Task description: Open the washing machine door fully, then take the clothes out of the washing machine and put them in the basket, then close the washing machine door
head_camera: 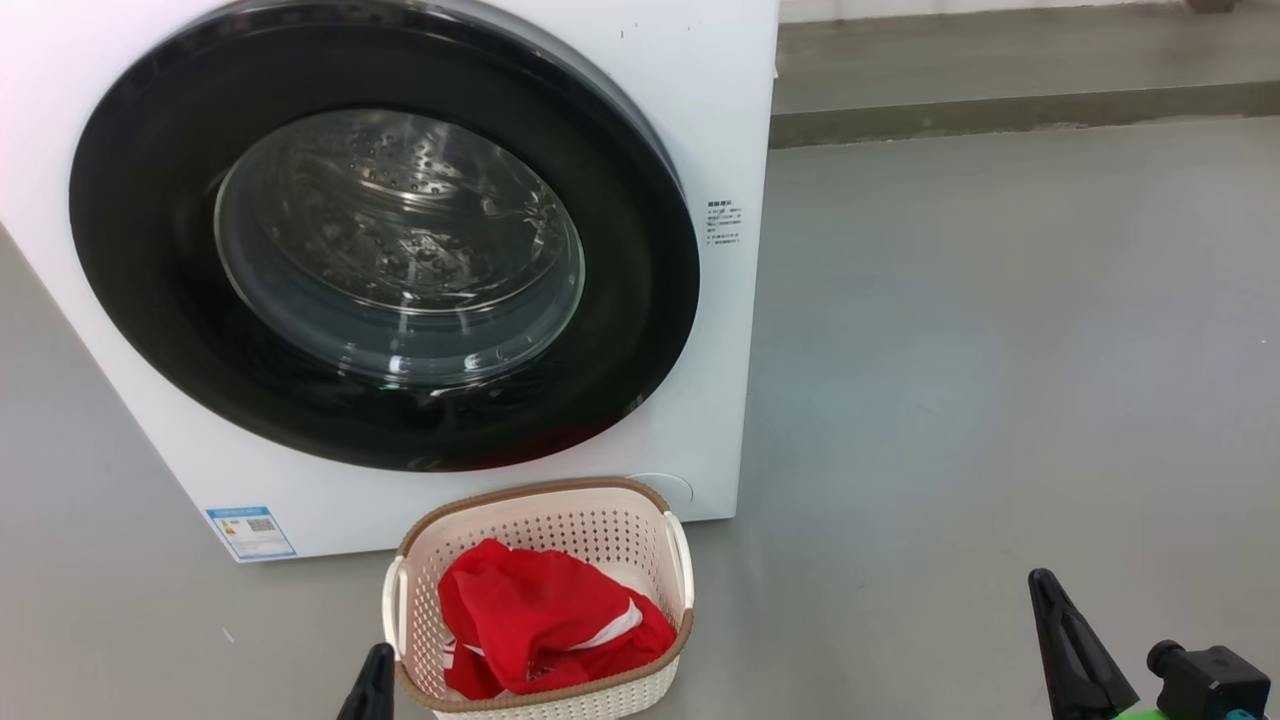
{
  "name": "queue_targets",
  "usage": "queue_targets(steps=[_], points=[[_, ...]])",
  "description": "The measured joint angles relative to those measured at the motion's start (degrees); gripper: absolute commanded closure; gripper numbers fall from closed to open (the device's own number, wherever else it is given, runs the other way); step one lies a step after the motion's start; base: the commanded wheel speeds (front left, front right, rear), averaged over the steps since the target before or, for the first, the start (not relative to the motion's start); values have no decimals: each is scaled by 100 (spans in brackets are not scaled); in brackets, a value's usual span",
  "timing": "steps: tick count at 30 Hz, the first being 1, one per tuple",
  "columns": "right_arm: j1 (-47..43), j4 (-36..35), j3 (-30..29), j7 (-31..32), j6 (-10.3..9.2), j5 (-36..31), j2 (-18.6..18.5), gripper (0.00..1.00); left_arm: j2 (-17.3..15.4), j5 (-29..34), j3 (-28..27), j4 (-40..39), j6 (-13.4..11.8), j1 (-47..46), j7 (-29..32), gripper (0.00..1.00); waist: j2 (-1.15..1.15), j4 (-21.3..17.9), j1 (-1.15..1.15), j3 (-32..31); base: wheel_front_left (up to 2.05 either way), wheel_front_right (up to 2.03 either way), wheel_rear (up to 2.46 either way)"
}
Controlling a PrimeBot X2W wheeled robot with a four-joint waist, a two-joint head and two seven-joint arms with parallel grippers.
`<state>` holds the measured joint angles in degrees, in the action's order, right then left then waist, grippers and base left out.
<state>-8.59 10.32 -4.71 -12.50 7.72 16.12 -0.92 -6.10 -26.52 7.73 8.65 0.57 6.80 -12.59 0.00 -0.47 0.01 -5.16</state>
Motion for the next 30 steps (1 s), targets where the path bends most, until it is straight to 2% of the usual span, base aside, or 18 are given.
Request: queue_targets(steps=[30], points=[[233,127,-42,495,0,2001,-7,100,124,-1735,-305,168,157,-241,509,100,0,12,0,149,0,0,0]])
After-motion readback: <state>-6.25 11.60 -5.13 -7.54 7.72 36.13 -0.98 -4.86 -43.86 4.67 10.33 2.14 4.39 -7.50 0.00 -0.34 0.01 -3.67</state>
